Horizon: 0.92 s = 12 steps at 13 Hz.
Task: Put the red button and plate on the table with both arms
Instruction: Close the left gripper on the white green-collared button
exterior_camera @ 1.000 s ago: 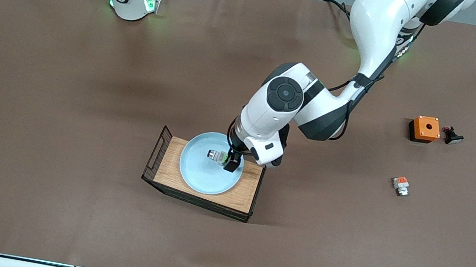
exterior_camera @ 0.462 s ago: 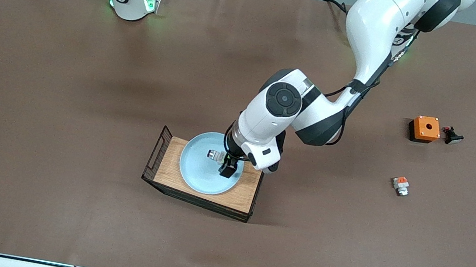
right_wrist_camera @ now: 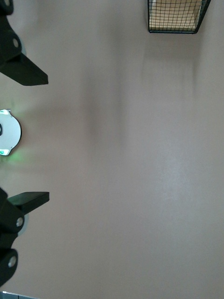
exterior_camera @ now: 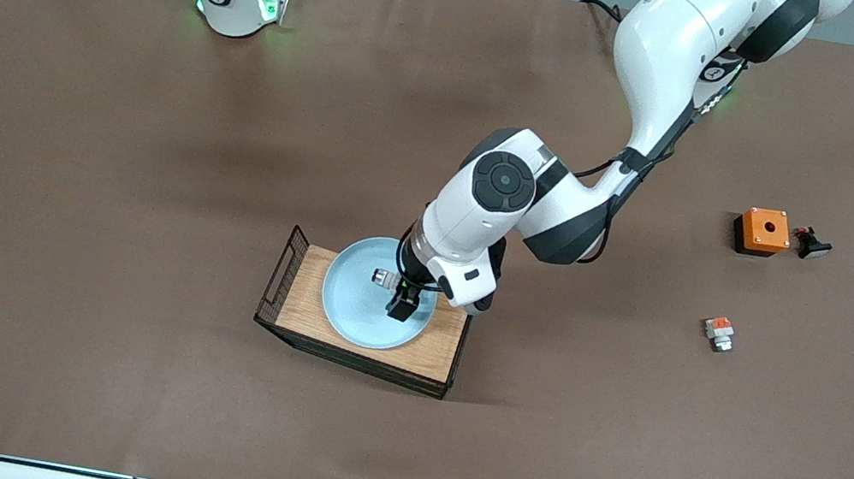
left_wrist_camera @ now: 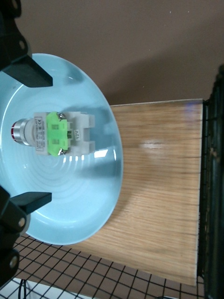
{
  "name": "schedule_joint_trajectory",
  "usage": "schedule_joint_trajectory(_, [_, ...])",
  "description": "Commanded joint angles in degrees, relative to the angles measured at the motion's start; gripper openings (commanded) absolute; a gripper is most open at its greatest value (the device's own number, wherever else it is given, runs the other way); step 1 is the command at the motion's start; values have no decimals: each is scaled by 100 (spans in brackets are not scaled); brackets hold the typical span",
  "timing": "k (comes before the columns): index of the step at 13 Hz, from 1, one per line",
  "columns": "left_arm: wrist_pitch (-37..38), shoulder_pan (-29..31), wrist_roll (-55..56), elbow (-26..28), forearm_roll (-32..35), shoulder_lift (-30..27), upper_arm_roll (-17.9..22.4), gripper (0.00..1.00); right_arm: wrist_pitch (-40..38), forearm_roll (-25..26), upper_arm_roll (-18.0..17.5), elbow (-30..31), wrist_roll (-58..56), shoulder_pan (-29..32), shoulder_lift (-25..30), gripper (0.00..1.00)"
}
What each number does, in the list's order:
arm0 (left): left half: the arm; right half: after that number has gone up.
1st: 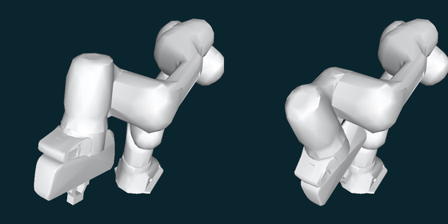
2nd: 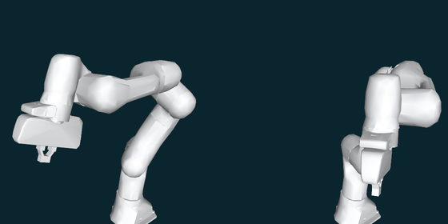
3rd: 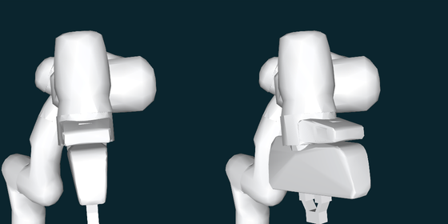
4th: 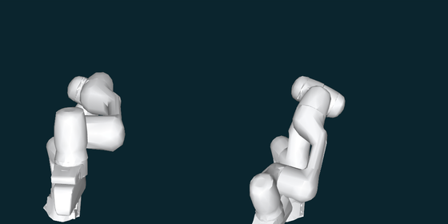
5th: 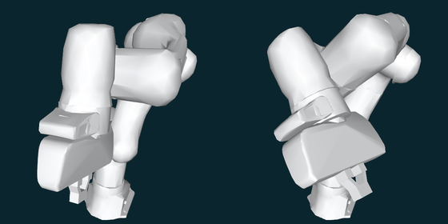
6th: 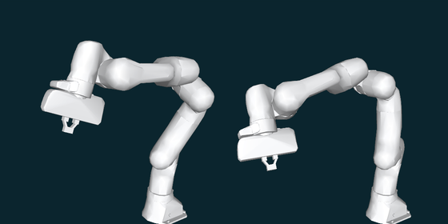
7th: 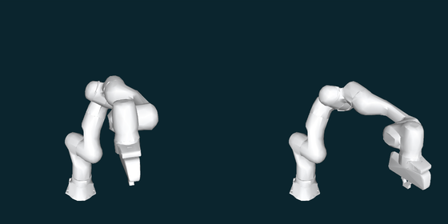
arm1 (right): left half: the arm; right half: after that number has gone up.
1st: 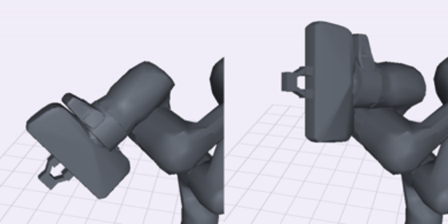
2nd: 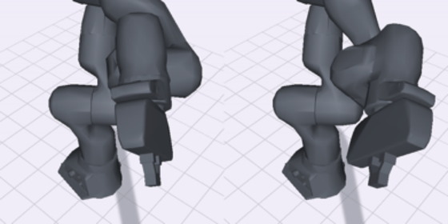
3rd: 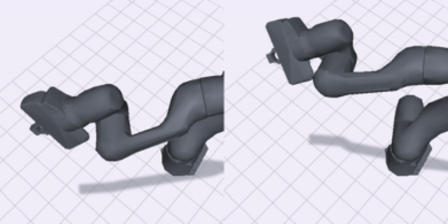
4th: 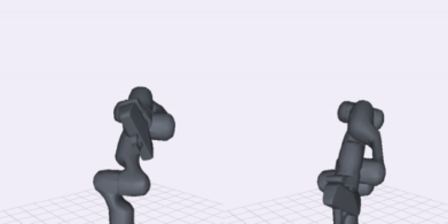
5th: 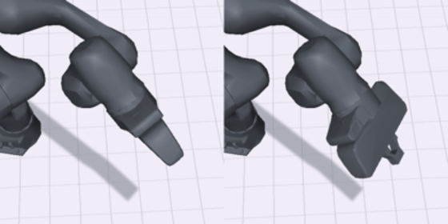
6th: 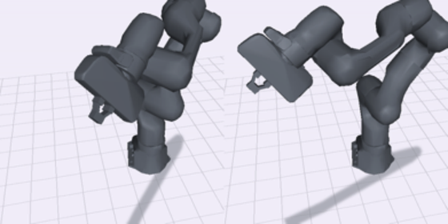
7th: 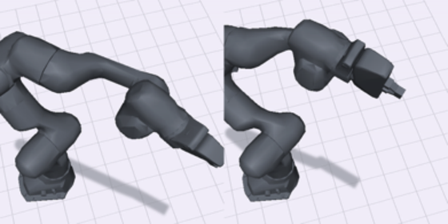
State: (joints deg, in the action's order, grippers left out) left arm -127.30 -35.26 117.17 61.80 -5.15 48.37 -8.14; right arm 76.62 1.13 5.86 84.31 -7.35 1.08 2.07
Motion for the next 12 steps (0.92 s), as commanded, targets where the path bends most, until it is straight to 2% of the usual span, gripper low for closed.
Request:
schedule_joint_trajectory(1, [-58, -69, -98, -239, -92, 199, 32, 98, -68, -113, -67, -90, 6, 120, -49, 100])
schedule_joint_trajectory(10, [-268, -69, -309, -239, -92, 331, 40, 95, -103, -113, -76, -90, 6, 120, -49, 100])
schedule_joint_trajectory(12, [-330, -69, -292, -239, -92, 340, 31, 82, -112, -209, -67, -90, 6, 129, -49, 100])
